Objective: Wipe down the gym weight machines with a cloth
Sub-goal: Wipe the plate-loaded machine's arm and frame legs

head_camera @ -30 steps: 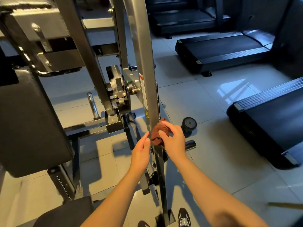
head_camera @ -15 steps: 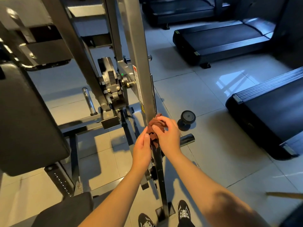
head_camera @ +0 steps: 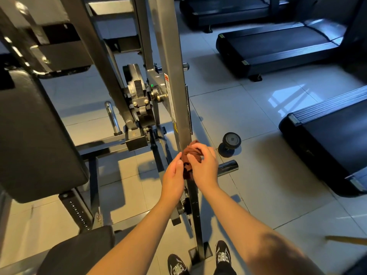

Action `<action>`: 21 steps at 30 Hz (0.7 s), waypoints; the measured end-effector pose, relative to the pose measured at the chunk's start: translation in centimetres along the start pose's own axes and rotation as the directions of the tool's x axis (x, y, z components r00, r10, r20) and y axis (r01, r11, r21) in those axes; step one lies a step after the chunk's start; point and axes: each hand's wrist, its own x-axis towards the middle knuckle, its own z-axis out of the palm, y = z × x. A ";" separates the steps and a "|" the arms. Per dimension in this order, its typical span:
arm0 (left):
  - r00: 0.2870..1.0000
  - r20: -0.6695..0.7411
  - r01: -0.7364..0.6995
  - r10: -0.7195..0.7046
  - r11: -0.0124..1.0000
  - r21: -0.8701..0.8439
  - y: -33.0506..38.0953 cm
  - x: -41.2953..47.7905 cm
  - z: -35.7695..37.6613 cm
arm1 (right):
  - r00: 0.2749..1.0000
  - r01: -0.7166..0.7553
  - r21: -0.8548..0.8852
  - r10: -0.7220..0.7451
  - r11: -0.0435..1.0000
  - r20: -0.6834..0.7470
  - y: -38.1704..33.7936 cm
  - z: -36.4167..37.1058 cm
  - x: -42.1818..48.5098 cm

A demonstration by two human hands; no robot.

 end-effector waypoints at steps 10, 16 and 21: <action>1.000 0.008 0.017 -0.017 1.000 -0.013 -0.7 0.0 0.0 | 0.997 0.015 -0.038 -0.013 0.999 0.077 1.4 0.0 0.0; 1.000 -0.014 -0.006 0.006 0.998 -0.057 -0.3 -0.1 -0.1 | 0.991 0.099 -0.037 -0.095 0.994 0.095 -1.2 -0.4 0.3; 1.000 -0.014 -0.023 0.022 0.996 -0.082 -0.7 0.2 0.0 | 0.991 0.132 -0.053 -0.130 0.990 0.042 -0.9 1.4 -0.1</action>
